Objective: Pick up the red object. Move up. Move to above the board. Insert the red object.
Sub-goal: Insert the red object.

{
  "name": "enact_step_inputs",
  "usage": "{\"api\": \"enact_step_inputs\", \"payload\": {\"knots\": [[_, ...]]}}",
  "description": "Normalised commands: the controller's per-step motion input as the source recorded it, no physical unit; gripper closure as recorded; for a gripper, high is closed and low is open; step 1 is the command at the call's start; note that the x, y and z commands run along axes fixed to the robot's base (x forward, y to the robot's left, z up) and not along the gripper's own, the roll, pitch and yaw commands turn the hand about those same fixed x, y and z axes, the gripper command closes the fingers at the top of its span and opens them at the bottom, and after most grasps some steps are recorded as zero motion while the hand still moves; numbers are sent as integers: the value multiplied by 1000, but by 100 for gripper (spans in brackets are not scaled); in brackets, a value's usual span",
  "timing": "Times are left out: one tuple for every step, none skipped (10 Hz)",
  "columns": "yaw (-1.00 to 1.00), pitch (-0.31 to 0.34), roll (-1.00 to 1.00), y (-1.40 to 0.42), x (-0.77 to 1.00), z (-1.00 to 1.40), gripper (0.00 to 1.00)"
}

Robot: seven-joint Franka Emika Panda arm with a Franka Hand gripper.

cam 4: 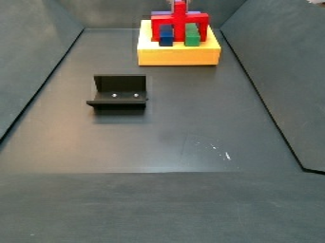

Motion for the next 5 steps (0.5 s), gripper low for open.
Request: {"api": "enact_step_inputs", "payload": {"knots": [[146,-6,0,-17,0,-54,100],[89,0,0,-20,0,0,100],[166,0,27,-111,43,-20,100],[129,0,60,-174,83,-160,100],[120,-4,66,-263,60,-149,100]]}}
